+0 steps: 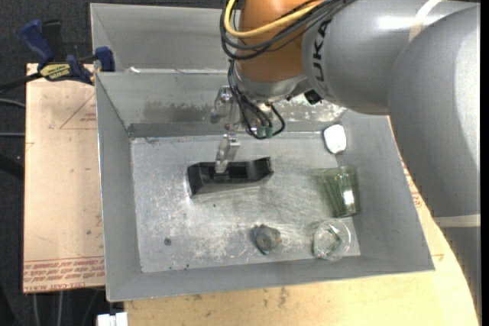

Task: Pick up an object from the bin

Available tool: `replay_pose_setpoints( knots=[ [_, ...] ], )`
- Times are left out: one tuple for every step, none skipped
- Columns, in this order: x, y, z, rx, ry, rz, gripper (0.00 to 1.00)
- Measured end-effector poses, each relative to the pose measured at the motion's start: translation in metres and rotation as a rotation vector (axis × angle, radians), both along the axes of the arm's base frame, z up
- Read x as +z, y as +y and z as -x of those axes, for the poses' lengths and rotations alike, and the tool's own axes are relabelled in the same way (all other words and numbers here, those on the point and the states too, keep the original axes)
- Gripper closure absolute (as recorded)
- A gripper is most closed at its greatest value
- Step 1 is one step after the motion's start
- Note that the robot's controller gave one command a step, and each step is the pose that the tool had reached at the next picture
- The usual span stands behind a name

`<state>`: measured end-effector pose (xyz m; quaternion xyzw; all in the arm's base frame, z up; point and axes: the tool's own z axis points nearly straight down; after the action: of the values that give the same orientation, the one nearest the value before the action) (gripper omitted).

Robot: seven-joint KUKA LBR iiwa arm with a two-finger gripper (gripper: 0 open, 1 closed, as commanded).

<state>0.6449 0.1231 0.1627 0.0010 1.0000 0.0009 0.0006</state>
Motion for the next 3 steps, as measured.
replay_pose_setpoints(
  knots=[
    [-0.037,-0.012,0.019,0.053,-0.008,-0.001,0.00],
    [-0.086,-0.021,0.043,0.165,-0.007,-0.002,1.00],
    [-0.086,-0.021,0.043,0.165,-0.007,-0.002,1.00]
  ],
)
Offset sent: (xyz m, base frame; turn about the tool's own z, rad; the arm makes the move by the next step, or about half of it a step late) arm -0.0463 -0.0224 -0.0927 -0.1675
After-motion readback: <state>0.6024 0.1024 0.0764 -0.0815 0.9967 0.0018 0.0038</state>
